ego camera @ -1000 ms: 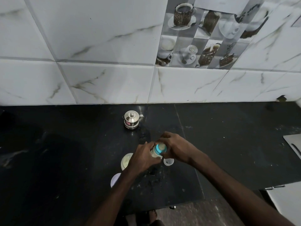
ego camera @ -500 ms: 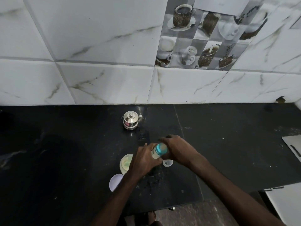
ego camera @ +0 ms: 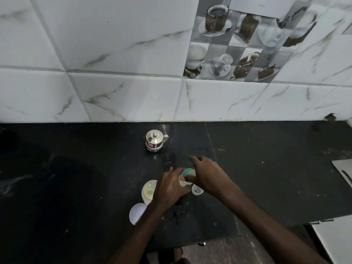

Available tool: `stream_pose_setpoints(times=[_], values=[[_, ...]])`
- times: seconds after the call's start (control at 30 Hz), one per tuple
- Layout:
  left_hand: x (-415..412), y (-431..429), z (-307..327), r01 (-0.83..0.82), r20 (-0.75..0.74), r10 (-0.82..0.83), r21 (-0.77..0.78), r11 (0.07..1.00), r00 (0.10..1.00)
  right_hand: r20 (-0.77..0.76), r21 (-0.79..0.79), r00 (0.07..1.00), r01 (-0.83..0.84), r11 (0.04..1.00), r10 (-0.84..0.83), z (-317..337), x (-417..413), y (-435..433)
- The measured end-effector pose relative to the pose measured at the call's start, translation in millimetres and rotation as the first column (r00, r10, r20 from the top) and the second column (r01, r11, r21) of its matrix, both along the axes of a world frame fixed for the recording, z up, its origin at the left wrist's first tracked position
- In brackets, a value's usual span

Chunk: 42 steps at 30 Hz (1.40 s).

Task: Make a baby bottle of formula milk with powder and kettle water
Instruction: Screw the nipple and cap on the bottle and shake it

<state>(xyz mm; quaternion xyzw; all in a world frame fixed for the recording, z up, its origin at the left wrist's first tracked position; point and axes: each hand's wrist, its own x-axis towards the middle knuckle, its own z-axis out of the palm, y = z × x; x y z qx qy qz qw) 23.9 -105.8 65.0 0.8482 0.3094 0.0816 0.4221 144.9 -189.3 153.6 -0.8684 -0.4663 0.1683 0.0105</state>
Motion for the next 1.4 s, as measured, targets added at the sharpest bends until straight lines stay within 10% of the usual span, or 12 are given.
stream_pose_setpoints(times=[0.2, 0.33, 0.53, 0.67, 0.77, 1.1, 1.4], values=[[-4, 8, -2, -0.112, -0.019, 0.113, 0.022, 0.993, 0.993, -0.205, 0.225, 0.888, 0.452, 0.863, -0.411, -38, 39, -20], [-6, 5, -4, -0.125, -0.029, 0.126, 0.013, 0.992, 0.992, -0.136, -0.209, 0.982, 0.104, 0.972, -0.134, -126, 26, -35], [-8, 8, -1, -0.138, 0.001, 0.138, 0.016, 0.99, 0.99, -0.156, 0.017, 0.962, 0.229, 0.973, -0.223, -154, 13, -34], [-8, 9, 0, -0.156, 0.005, 0.156, 0.011, 0.988, 0.988, -0.557, 0.382, 0.735, 0.64, 0.666, -0.387, -90, 19, -19], [-6, 10, 1, -0.134, 0.028, 0.134, 0.007, 0.991, 0.991, -0.814, 0.453, 0.572, 0.734, 0.507, -0.102, -40, 12, -2], [-2, 8, 15, -0.18, 0.068, 0.176, 0.058, 0.982, 0.982, -0.766, 0.58, 0.593, 0.472, 0.664, 0.247, -19, 14, -19], [-9, 7, 20, -0.154, 0.096, 0.148, 0.05, 0.987, 0.984, -0.394, 0.636, 0.859, -0.002, 0.772, 0.327, -3, 28, -20]])
